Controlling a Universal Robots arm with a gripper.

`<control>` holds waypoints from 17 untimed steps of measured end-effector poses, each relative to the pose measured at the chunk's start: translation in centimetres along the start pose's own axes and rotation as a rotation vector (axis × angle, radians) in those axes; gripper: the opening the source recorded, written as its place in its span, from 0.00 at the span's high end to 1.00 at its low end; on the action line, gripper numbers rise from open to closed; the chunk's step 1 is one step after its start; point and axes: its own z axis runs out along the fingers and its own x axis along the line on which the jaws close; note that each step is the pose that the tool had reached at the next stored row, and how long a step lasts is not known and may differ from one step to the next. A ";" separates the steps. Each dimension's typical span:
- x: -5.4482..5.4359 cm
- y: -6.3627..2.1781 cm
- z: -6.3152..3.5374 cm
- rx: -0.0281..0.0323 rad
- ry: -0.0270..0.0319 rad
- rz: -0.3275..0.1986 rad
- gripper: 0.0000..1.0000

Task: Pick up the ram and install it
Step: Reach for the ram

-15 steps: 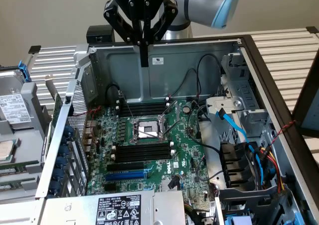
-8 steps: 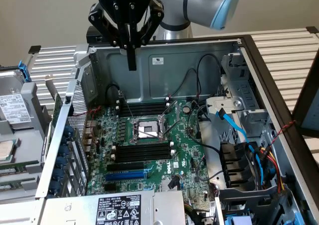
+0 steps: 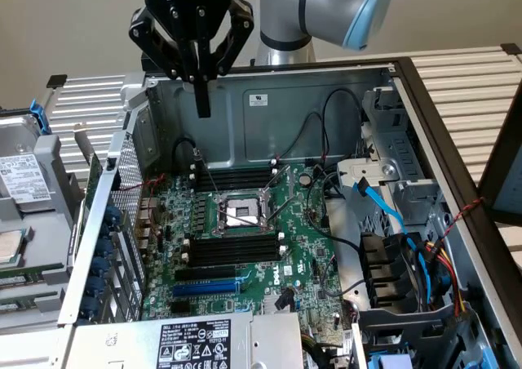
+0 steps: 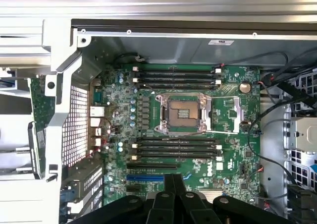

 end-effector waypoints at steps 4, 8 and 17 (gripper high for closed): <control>0.2 -0.01 0.05 -0.0010 0.0028 -0.052 0.89; 0.4 -0.04 0.06 -0.0019 0.0058 -0.106 0.75; 0.6 -0.05 0.07 -0.0049 0.0141 -0.260 0.75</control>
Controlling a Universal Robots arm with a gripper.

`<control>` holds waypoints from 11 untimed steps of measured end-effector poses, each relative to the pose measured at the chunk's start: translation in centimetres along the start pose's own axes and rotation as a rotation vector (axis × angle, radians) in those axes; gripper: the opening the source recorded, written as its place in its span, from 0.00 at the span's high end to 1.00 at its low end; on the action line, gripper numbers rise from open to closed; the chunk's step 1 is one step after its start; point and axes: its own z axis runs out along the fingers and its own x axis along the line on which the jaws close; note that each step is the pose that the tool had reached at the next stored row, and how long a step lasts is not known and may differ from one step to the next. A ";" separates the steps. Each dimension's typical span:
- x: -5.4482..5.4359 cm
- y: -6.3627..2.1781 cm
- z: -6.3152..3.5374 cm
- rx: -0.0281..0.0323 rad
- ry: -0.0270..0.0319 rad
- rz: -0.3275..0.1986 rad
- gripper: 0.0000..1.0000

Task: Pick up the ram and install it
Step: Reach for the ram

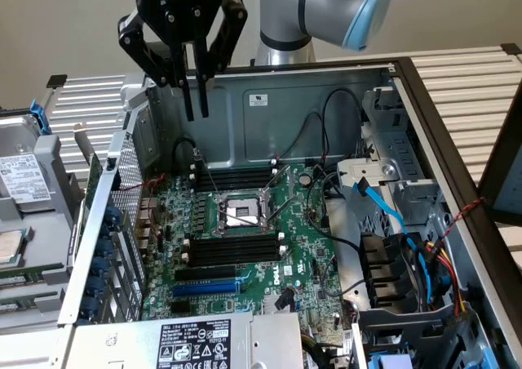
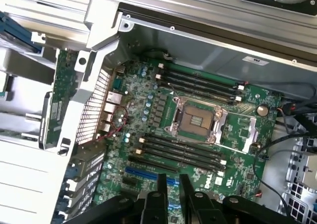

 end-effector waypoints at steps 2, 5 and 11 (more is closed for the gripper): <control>0.1 0.01 0.10 -0.0009 0.0015 -0.032 0.75; 0.2 0.04 0.31 -0.0014 0.0039 -0.073 0.75; 1.2 0.27 0.59 -0.0023 0.0062 -0.117 0.75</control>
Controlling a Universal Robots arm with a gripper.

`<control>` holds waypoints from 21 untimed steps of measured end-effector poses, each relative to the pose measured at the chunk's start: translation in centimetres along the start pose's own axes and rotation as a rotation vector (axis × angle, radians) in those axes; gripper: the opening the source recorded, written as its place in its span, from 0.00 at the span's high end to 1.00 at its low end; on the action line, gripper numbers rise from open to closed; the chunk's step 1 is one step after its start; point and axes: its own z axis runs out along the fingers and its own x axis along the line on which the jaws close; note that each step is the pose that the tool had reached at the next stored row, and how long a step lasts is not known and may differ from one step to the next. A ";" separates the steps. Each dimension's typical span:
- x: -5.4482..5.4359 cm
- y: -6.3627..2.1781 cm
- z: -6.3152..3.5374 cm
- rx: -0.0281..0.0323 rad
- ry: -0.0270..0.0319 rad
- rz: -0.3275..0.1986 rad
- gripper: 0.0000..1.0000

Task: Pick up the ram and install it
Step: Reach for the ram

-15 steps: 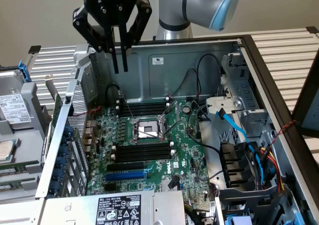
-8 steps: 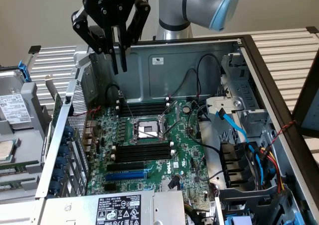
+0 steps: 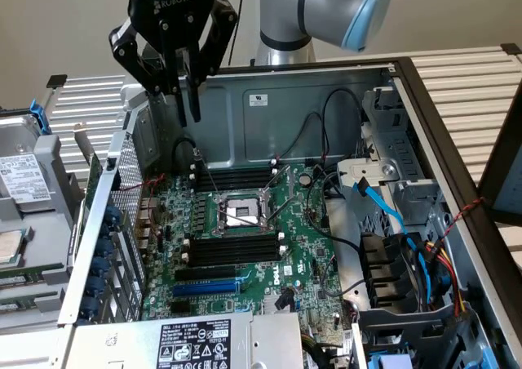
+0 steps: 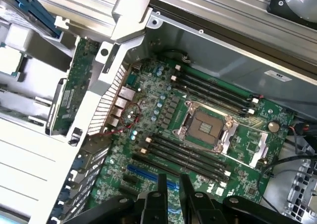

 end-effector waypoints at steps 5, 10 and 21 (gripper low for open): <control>1.3 0.50 0.23 -0.0003 0.0010 -0.018 0.75; 2.0 0.73 0.30 -0.0012 0.0034 -0.063 0.75; 2.5 0.93 0.30 -0.0042 0.0121 -0.222 0.75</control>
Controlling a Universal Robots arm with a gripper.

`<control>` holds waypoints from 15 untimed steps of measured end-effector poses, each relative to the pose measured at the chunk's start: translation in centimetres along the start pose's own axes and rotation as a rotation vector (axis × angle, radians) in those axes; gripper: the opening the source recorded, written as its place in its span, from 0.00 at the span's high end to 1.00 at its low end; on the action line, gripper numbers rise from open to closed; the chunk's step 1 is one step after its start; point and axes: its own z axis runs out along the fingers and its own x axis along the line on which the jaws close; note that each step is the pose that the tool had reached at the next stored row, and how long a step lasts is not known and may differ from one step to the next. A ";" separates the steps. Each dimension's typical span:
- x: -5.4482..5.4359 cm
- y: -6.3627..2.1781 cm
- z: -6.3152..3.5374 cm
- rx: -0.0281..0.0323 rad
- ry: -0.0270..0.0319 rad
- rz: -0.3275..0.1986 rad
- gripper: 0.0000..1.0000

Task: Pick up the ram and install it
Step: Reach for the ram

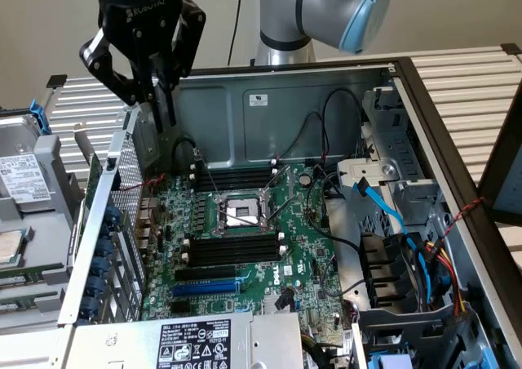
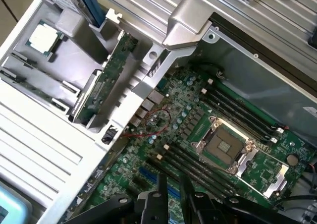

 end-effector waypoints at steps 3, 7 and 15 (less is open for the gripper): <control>0.7 0.45 0.02 -0.0003 0.0007 -0.015 0.75; 2.0 1.36 0.04 -0.0005 0.0010 -0.021 0.75; 5.1 3.38 0.09 -0.0005 0.0013 -0.024 0.75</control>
